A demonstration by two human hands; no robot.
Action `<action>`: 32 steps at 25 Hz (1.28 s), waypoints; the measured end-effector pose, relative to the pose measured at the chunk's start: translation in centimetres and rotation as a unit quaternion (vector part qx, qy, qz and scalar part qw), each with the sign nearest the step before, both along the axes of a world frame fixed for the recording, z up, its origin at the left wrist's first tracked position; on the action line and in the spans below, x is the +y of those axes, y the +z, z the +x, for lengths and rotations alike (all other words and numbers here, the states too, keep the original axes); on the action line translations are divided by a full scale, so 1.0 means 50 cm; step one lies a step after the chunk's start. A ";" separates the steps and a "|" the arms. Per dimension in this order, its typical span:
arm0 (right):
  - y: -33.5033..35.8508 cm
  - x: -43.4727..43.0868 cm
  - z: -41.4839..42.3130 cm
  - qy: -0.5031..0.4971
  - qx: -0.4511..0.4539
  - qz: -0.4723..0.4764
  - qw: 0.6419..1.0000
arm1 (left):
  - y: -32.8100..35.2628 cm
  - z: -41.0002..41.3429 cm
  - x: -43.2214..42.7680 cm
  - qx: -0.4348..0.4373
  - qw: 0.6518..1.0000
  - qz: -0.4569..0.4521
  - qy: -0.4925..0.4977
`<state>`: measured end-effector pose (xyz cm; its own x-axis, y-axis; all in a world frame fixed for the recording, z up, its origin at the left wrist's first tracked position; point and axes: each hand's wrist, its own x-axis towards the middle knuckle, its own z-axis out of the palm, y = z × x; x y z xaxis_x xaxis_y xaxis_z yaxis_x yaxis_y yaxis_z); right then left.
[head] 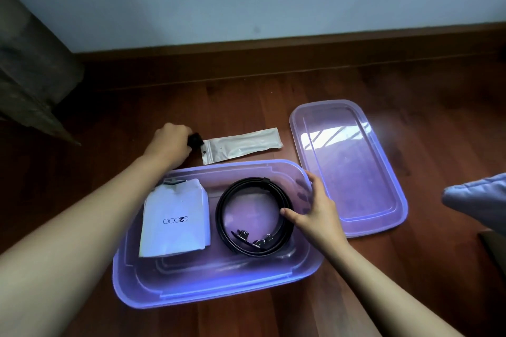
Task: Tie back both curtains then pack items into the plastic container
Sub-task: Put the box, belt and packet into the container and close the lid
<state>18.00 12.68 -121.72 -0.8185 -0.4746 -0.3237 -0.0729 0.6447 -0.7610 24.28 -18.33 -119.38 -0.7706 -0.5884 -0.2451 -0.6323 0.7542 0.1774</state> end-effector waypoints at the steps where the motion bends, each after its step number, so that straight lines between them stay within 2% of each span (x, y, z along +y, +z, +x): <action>1: 0.001 0.000 -0.001 0.000 0.000 0.000 1.000 | 0.021 -0.001 0.021 0.074 0.997 -0.011 -0.012; 2: 0.001 0.000 -0.001 -0.002 0.001 0.001 1.000 | 0.045 0.002 0.049 0.167 0.985 0.015 -0.041; 3: 0.001 0.001 -0.001 -0.003 0.002 0.003 1.000 | 0.069 0.007 0.083 0.248 0.961 0.081 -0.088; 4: 0.001 0.000 0.000 -0.003 0.002 0.003 1.000 | 0.090 0.014 0.121 0.282 0.935 0.157 -0.147; 5: 0.002 -0.001 0.001 -0.004 0.002 0.001 1.000 | 0.098 0.021 0.159 0.263 0.918 0.205 -0.213; 7: 0.003 -0.002 0.003 -0.007 0.002 0.001 1.000 | 0.068 0.027 0.224 0.097 0.925 0.170 -0.327; 9: 0.004 -0.002 0.003 -0.006 0.005 0.003 1.000 | 0.034 0.030 0.265 -0.079 0.926 0.064 -0.363; 11: 0.005 -0.001 0.001 0.000 0.006 0.000 1.000 | 0.012 0.030 0.277 -0.125 0.923 0.014 -0.365; 12: 0.006 -0.002 0.000 0.002 0.008 0.000 1.000 | 0.011 0.029 0.275 -0.108 0.924 0.027 -0.367; 13: 0.006 -0.001 -0.001 0.005 0.009 0.001 1.000 | 0.011 0.025 0.267 -0.044 0.929 0.045 -0.366; 15: 0.007 0.001 -0.002 0.004 0.010 0.001 1.000 | 0.018 0.009 0.239 0.178 0.924 0.036 -0.337; 16: 0.007 0.001 -0.002 0.004 0.009 0.001 1.000 | 0.023 -0.005 0.215 0.270 0.918 0.014 -0.292; 17: 0.006 0.001 -0.002 0.004 0.009 0.000 1.000 | 0.028 -0.025 0.185 0.294 0.926 0.008 -0.237; 18: 0.004 0.002 -0.002 0.003 0.007 -0.001 1.000 | 0.030 -0.045 0.153 0.265 0.946 0.021 -0.187; 20: 0.001 0.004 -0.002 0.001 0.001 -0.003 1.000 | 0.018 -0.081 0.099 0.099 0.984 0.044 -0.144; 22: 0.000 0.003 -0.003 0.000 -0.003 -0.001 1.000 | -0.006 -0.096 0.074 -0.031 0.984 0.064 -0.164; 23: -0.001 0.002 -0.003 -0.001 -0.003 -0.003 1.000 | -0.015 -0.097 0.069 -0.060 0.980 0.071 -0.173; 26: -0.005 0.002 -0.004 -0.003 -0.005 -0.006 1.000 | -0.036 -0.099 0.065 -0.068 0.981 0.059 -0.173; 30: 0.001 0.002 -0.004 0.001 0.001 -0.005 1.000 | -0.034 -0.102 0.072 -0.087 0.977 -0.028 -0.195; 32: 0.004 0.002 -0.005 0.004 0.013 -0.004 1.000 | -0.023 -0.100 0.074 -0.036 0.985 -0.007 -0.166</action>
